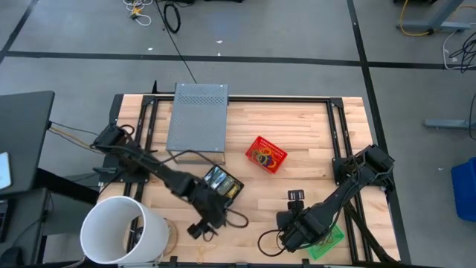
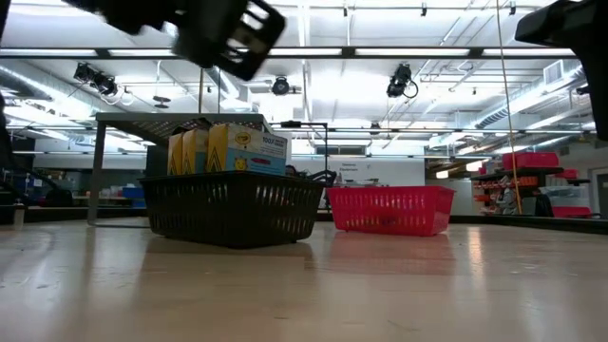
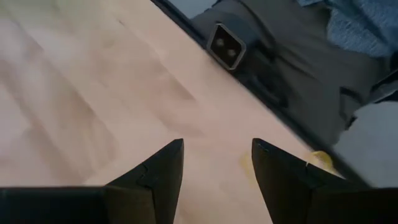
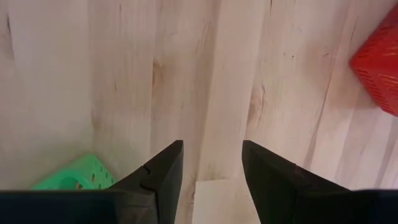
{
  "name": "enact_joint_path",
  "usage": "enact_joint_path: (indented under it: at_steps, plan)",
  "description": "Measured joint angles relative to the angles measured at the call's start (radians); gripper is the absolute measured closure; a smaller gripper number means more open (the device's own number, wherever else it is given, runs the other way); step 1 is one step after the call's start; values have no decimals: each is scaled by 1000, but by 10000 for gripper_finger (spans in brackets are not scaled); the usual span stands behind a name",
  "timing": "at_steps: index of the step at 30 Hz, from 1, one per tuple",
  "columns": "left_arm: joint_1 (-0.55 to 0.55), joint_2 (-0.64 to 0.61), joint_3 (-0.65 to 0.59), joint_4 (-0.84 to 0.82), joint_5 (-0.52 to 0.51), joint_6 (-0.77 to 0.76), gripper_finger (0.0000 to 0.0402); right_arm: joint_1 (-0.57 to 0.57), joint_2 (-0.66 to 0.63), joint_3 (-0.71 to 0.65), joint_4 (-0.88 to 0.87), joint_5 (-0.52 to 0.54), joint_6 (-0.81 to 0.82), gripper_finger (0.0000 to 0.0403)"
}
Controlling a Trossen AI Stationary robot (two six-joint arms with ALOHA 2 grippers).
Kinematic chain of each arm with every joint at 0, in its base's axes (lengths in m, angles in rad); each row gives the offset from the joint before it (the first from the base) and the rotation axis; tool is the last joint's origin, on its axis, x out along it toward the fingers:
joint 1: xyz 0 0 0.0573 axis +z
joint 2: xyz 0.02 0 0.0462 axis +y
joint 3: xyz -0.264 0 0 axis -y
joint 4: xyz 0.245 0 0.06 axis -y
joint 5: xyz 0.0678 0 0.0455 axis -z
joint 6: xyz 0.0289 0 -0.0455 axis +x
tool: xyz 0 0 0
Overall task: Pick & Place Office Desk Supplies
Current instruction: Put the bottom yellow rubber band into the green basket
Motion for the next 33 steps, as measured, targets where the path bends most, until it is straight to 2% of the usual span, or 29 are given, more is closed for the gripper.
enact_joint_path:
  at_steps: [7,15,24,33]
  plan:
    - [-89,0,0,-9,-53,-151,207,0,0,0,-6,0,0,231]
    - [-95,64,0,-20,-79,-243,207,0,0,0,-11,0,0,231]
    - [-99,177,0,-17,56,-288,207,0,0,0,-33,1,0,231]
    - [-115,239,3,-8,75,-323,209,0,0,0,-32,1,1,231]
